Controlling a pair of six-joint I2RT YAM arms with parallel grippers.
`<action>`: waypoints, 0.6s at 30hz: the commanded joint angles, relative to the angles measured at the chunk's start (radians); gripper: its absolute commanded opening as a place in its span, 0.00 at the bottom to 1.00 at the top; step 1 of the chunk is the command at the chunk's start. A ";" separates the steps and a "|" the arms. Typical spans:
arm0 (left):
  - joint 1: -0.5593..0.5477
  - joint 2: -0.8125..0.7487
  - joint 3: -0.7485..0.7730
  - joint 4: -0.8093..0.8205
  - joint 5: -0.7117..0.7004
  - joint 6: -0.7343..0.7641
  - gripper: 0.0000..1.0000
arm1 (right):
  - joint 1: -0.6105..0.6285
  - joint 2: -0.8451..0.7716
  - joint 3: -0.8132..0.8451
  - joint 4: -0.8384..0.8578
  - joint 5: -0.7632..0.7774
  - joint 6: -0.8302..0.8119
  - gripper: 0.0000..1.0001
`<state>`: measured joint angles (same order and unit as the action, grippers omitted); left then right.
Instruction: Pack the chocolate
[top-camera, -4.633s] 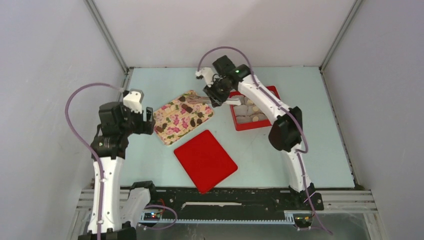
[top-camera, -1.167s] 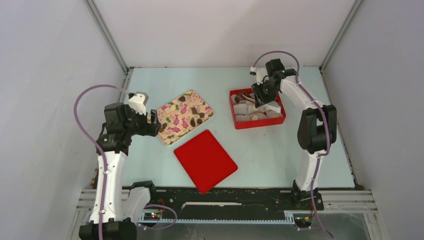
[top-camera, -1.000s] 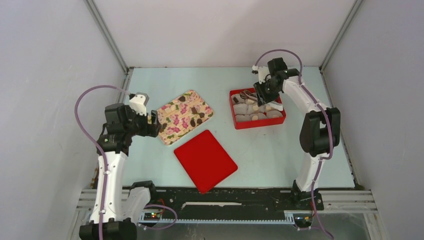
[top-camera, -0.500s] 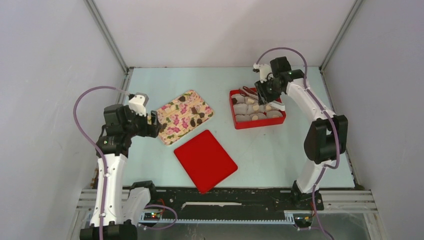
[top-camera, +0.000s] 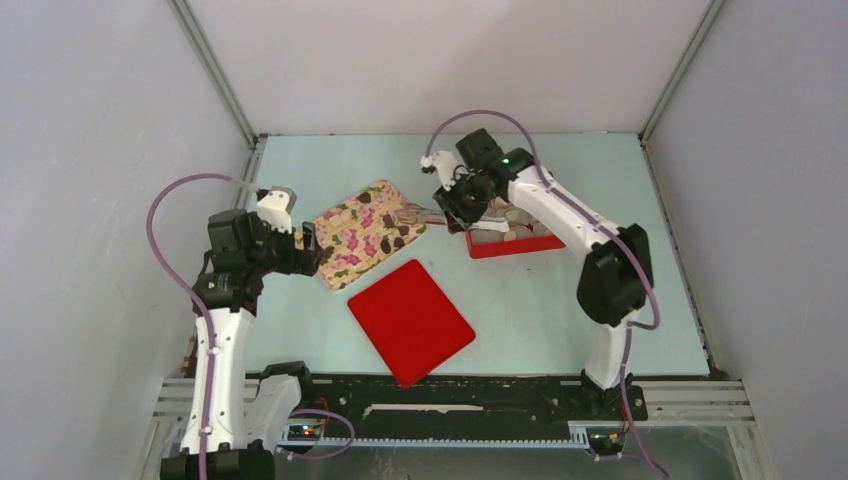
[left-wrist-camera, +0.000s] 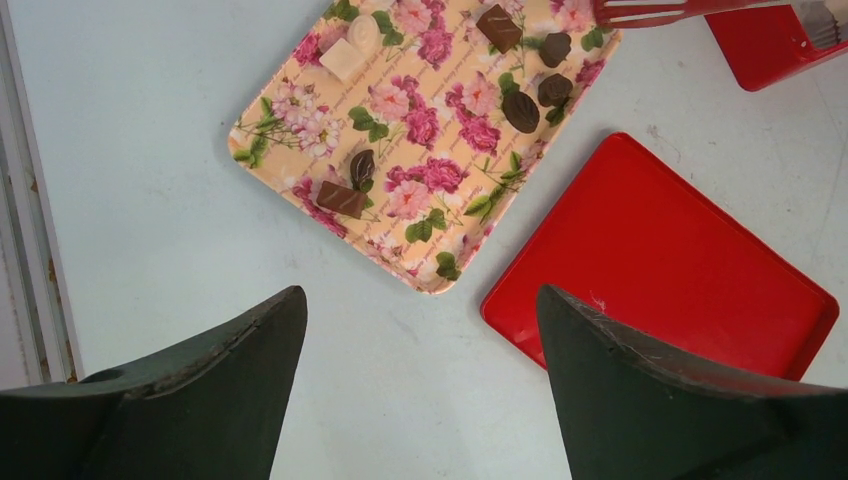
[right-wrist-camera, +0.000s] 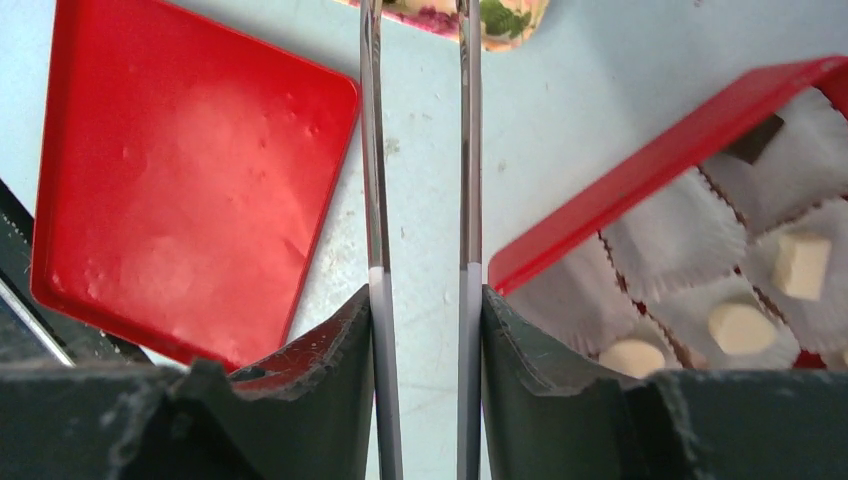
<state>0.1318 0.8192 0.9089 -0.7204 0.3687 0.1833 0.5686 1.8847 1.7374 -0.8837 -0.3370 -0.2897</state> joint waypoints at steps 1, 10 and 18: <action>0.009 -0.027 -0.029 0.003 -0.007 -0.012 0.89 | 0.014 0.091 0.139 -0.018 -0.013 0.003 0.41; 0.012 -0.027 -0.036 0.008 -0.001 -0.011 0.89 | 0.063 0.272 0.377 -0.089 -0.012 0.050 0.45; 0.013 -0.038 -0.045 0.005 0.003 -0.005 0.89 | 0.101 0.373 0.441 -0.107 0.082 0.121 0.46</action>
<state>0.1364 0.8032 0.8955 -0.7246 0.3691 0.1837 0.6548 2.2253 2.1231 -0.9726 -0.2966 -0.2173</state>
